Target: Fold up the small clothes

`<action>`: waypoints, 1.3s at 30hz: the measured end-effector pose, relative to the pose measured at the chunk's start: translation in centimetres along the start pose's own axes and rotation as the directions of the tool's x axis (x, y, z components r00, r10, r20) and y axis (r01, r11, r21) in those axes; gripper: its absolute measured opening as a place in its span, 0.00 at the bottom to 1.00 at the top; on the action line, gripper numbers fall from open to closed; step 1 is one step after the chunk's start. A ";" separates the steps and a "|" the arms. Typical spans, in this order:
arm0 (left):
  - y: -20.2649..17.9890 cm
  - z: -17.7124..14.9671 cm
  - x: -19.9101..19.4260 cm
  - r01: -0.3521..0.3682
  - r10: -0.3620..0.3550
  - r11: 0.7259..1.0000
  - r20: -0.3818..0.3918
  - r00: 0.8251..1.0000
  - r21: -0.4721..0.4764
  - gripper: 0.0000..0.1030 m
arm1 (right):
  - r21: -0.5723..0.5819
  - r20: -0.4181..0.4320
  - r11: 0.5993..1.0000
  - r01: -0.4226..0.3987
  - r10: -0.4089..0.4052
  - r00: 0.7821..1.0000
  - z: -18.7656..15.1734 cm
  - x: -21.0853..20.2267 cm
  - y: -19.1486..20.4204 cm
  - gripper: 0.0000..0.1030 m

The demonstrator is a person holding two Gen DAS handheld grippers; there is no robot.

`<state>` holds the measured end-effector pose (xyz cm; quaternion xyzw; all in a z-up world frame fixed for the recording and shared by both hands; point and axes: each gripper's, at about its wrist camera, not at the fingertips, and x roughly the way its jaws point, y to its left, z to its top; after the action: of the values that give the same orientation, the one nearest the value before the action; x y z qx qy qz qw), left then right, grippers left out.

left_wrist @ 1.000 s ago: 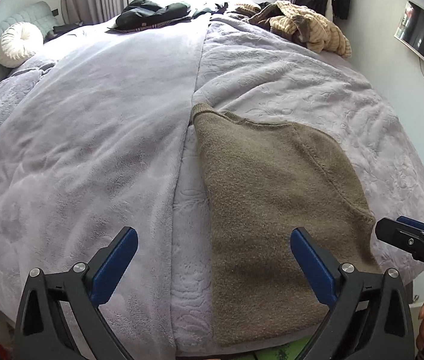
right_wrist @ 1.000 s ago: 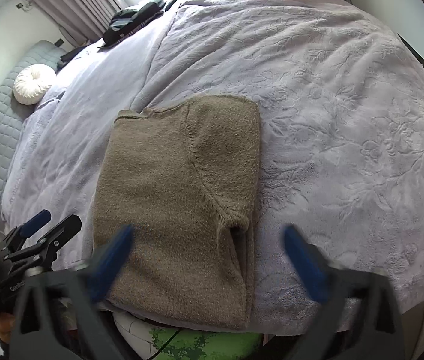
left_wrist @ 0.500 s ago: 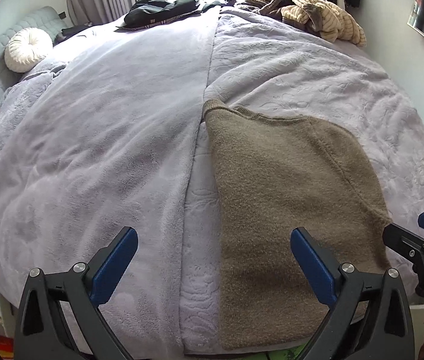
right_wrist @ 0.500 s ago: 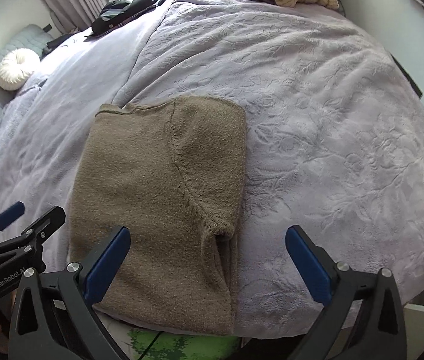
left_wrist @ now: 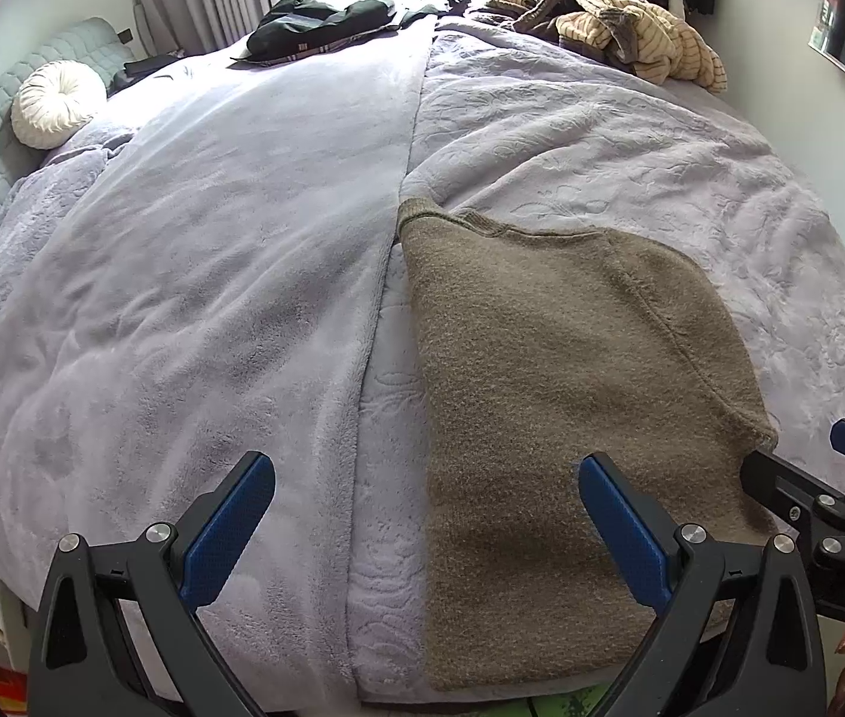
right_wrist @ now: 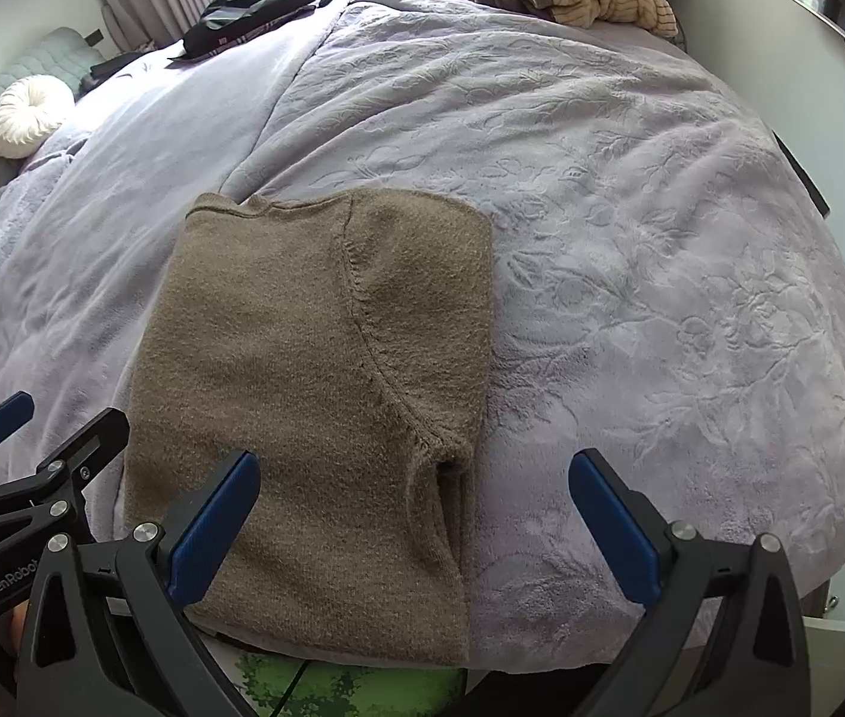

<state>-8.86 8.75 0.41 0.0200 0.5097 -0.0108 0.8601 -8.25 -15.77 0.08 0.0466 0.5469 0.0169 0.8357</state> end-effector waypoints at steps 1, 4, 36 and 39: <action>-0.1 0.0 0.0 -0.001 0.001 1.000 0.000 1.000 0.000 0.99 | -0.001 0.000 1.000 0.002 -0.002 1.000 0.0 0.0 0.0 1.00; -0.2 -0.1 -0.1 -0.003 0.003 1.000 0.001 1.000 0.002 0.99 | 0.002 0.003 1.000 0.005 -0.005 1.000 0.0 0.0 0.0 1.00; -0.3 -0.6 0.0 -0.009 0.009 1.000 -0.001 1.000 0.003 0.99 | 0.002 -0.001 1.000 0.019 -0.019 1.000 0.2 -0.4 0.0 1.00; -0.2 -0.7 -0.1 -0.008 0.008 1.000 0.002 1.000 0.004 0.99 | 0.002 0.002 1.000 0.018 -0.018 1.000 0.2 -0.5 0.1 1.00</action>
<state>-9.55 8.59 0.20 0.0237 0.5089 -0.0083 0.8605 -8.28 -15.76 0.67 0.0427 0.5466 0.0086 0.8363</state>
